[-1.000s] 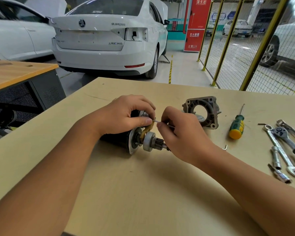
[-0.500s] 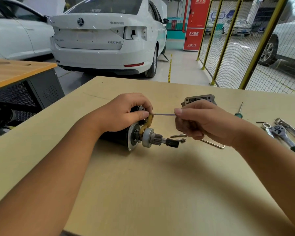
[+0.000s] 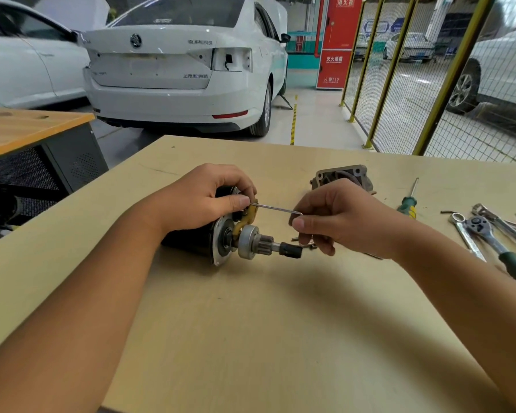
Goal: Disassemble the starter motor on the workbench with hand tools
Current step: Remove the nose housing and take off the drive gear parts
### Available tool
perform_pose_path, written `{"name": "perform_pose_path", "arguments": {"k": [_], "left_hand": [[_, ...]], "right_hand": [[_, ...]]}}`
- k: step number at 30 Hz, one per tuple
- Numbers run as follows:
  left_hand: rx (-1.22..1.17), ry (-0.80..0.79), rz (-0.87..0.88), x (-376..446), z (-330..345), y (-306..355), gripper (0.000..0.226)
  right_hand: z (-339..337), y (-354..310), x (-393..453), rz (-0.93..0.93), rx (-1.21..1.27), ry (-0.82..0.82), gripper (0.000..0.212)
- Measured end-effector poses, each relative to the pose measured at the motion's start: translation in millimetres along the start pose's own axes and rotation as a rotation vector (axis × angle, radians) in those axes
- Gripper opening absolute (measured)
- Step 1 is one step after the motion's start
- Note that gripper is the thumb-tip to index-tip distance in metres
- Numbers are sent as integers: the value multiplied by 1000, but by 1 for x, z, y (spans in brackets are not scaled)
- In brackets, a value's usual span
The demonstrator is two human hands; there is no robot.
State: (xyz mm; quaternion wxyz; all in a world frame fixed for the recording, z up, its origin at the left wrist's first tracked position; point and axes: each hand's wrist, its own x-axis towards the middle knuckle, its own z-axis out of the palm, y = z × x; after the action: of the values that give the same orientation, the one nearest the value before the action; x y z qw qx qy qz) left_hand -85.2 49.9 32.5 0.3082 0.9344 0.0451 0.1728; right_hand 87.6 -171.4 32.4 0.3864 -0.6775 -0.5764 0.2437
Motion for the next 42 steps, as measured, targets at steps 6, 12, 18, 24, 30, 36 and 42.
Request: {"name": "perform_pose_path", "arguments": {"k": [6,12,18,24,30,36,42], "left_hand": [[25,36,-103,0,0,-2,21],[75,23,-216,2,-4,-2,34],[21,-110,-263,-1,-8,-1,38],[-11,-153,-242,-5,-9,-1,34],[-4,-153,-245,-6,-9,1,24],[-23,-143,-229,-5,-8,2,17],[-49,-143,-215,-3,-8,0,15]], "right_hand": [[10,14,6,-32,3,151,8],[24,20,6,-384,-572,312,12],[27,24,8,-332,-426,357,16],[31,23,5,-148,-62,256,48],[36,15,10,37,183,268,21],[41,10,10,62,84,364,4],[48,9,6,-286,-522,468,28]]}}
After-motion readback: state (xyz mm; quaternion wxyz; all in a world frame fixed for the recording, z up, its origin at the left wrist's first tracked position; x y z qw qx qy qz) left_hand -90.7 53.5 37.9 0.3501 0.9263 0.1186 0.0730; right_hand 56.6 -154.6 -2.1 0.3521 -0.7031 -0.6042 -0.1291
